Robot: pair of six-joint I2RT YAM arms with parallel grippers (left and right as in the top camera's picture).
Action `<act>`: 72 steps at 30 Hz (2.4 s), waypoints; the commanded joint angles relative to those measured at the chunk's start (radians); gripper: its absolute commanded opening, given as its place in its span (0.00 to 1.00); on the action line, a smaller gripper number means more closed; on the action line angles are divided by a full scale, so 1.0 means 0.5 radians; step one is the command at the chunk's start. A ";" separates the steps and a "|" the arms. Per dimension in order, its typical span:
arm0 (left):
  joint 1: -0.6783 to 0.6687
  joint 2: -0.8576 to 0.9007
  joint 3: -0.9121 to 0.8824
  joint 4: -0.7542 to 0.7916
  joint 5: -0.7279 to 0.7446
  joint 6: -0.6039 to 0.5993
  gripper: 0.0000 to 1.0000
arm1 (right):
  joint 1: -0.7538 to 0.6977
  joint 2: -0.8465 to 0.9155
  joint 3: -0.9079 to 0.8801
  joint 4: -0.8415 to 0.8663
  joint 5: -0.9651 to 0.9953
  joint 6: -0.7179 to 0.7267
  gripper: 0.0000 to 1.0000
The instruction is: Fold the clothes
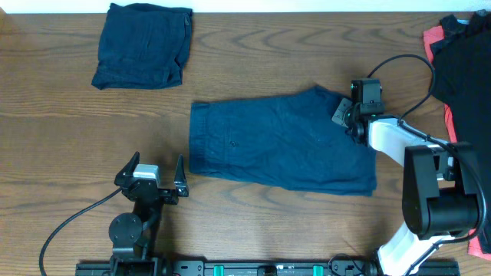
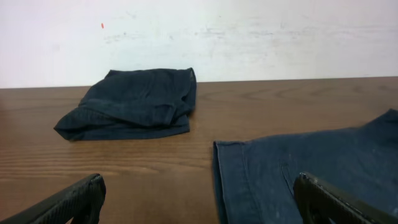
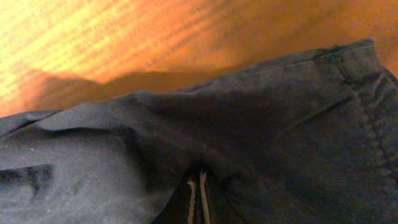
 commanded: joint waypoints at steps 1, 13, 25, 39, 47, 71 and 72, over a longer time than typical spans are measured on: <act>0.008 -0.012 -0.034 -0.066 0.027 0.012 0.98 | -0.021 0.164 -0.058 -0.039 -0.048 0.037 0.05; 0.008 -0.012 -0.034 -0.066 0.027 0.012 0.98 | 0.015 -0.078 -0.018 -0.263 -0.004 0.083 0.08; 0.008 -0.012 -0.034 -0.066 0.027 0.012 0.98 | 0.033 -0.903 -0.018 -0.758 0.059 0.121 0.99; 0.008 -0.012 -0.034 -0.066 0.027 0.012 0.98 | 0.035 -1.577 -0.018 -1.541 -0.515 -0.188 0.99; 0.007 -0.012 -0.034 0.072 0.232 -0.063 0.98 | 0.034 -1.603 -0.018 -1.408 -0.703 -0.181 0.99; 0.008 1.610 1.569 -0.950 0.529 0.059 0.98 | -0.663 -1.478 0.226 -1.361 -0.434 -0.391 0.99; 0.008 1.746 1.688 -1.053 0.571 0.058 0.98 | -0.742 -1.428 0.255 -1.382 -0.434 -0.407 0.99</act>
